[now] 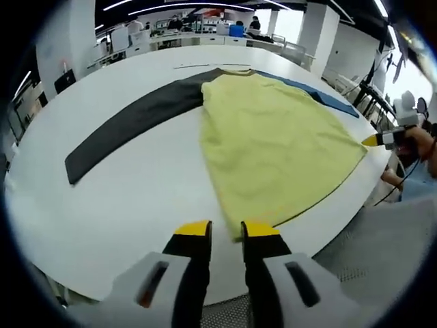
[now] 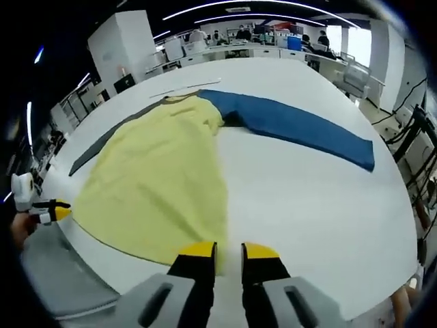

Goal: Fold the garment on the visible template until the final outline fits inside the template.

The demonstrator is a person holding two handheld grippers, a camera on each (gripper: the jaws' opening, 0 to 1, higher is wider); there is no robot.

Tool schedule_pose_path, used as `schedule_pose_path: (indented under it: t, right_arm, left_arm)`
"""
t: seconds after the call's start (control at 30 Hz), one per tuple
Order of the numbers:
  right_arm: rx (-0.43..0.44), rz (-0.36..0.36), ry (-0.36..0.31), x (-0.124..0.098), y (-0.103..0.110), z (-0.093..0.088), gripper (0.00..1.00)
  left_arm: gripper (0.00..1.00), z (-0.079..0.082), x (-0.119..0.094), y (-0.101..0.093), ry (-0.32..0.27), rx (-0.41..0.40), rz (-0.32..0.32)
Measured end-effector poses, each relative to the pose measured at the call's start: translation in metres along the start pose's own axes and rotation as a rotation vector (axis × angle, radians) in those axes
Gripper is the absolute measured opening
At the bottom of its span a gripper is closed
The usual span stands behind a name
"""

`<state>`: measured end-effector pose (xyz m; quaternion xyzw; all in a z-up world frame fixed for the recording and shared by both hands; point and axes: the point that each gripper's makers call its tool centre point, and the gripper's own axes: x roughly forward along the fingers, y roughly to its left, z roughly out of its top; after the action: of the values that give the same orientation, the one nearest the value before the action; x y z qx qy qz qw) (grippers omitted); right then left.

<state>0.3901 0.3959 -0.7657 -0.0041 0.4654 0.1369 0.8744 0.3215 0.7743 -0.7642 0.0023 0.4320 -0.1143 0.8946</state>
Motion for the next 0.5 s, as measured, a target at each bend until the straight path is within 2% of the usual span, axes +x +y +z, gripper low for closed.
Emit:
schedule_pose_path:
  t: [0.23, 0.3, 0.5]
  right_arm:
    - [-0.035, -0.027, 0.037, 0.003, 0.007, -0.019, 0.1]
    - [-0.069, -0.046, 0.02, 0.003, 0.009, -0.019, 0.1]
    - [-0.022, -0.069, -0.003, 0.003, 0.013, -0.02, 0.03]
  left_arm:
    - [0.13, -0.007, 0.003, -0.001, 0.014, -0.005, 0.002]
    - [0.13, -0.006, 0.003, 0.0, 0.012, -0.01, 0.003]
    - [0.12, -0.005, 0.003, -0.001, 0.006, -0.02, 0.0]
